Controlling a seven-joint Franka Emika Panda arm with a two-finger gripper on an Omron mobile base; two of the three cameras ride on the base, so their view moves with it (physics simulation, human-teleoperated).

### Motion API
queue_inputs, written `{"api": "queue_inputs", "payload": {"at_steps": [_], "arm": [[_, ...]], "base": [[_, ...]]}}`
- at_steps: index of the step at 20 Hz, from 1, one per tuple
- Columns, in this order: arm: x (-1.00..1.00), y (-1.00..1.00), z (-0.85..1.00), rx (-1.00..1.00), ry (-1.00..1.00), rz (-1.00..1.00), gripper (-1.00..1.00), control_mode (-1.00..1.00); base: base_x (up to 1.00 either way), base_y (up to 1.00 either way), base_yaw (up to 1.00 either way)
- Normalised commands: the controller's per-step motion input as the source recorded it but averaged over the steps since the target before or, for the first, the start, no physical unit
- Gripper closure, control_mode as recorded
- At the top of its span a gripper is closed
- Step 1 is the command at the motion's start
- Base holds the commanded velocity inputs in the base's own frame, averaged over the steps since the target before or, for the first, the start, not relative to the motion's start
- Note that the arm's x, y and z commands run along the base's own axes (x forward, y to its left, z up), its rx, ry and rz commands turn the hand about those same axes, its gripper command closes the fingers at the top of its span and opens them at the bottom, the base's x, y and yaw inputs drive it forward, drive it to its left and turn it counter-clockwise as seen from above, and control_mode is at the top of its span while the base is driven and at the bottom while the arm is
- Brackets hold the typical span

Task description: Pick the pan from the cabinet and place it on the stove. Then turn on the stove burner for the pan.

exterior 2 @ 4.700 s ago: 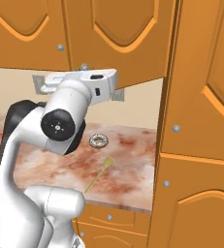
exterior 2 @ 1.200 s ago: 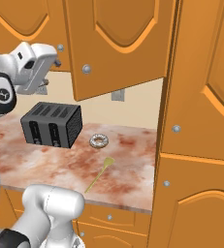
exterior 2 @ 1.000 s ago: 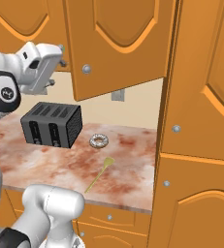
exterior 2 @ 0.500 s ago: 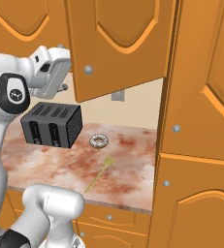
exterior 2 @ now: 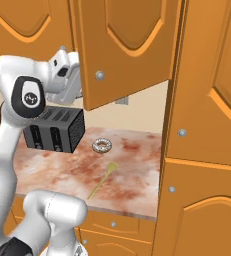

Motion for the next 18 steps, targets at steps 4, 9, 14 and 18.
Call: {"api": "queue_inputs", "payload": {"at_steps": [4, 9, 14, 18], "arm": [[-0.16, -0.55, -0.05, 0.0, 0.0, -0.09, -1.0, -1.0], [-0.23, -0.53, 0.0, 0.0, 0.0, -0.09, -1.0, -1.0], [-0.12, -0.56, 0.0, 0.0, 0.0, -0.09, -1.0, -1.0], [-0.04, -0.58, 0.0, 0.0, 0.0, -0.08, -1.0, -1.0]], "base": [[0.0, 0.0, 0.0], [0.0, 0.0, 0.0], [0.0, 0.0, 0.0], [0.0, 0.0, 0.0]]}}
